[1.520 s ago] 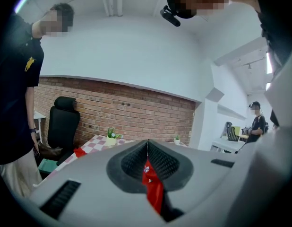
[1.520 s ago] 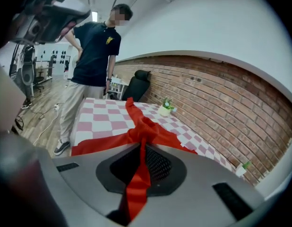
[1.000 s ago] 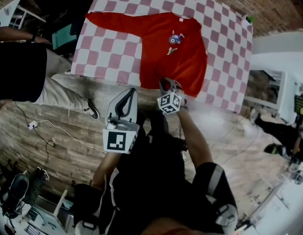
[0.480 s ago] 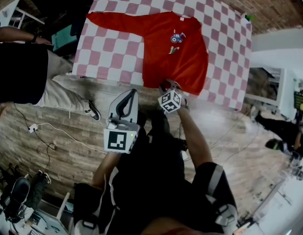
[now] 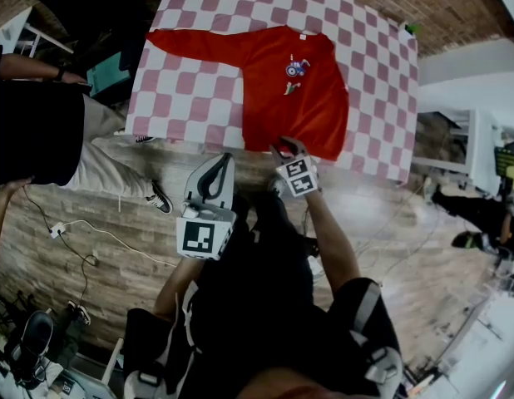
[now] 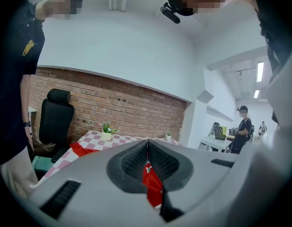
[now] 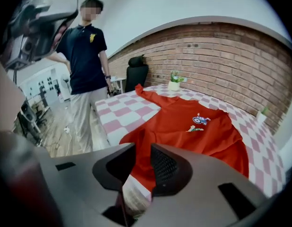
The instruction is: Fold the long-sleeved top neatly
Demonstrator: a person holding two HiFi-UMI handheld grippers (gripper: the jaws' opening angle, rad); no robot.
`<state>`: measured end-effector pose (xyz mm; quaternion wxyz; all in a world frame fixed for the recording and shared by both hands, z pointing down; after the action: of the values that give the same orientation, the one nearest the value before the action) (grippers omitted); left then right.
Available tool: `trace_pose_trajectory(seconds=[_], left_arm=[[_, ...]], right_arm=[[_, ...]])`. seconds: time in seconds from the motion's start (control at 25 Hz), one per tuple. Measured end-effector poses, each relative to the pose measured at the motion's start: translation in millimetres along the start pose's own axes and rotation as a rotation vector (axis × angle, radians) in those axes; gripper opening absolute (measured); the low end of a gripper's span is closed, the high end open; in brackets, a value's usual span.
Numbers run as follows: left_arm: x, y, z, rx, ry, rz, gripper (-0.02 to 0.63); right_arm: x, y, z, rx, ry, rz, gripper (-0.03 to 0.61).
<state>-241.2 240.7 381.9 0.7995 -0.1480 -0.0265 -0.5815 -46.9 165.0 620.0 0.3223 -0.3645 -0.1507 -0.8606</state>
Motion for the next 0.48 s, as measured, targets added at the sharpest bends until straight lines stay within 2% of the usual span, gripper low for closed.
trace_pose_trajectory(seconds=[0.08, 0.2, 0.48], left_arm=[[0, 0, -2, 0.008, 0.004, 0.004, 0.008], [-2, 3, -7, 0.007, 0.008, 0.000, 0.008], [7, 16, -20, 0.025, 0.032, -0.043, 0.008]], right_arm=[[-12, 6, -10, 0.084, 0.063, 0.039, 0.048], [-35, 15, -23, 0.167, 0.141, 0.083, 0.011], [-94, 25, -69, 0.251, 0.281, 0.116, 0.008]])
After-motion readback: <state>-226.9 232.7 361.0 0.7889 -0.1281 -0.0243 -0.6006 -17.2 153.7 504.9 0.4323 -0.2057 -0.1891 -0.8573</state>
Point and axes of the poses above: the fingertips, and each gripper's own axes: x forward along the fingers, y to its right, z out of its underside, the point moved 6 cm from there along -x, backward along the fingers, and after that the axes turned 3 degrees about -z, right-handed, at the moved point
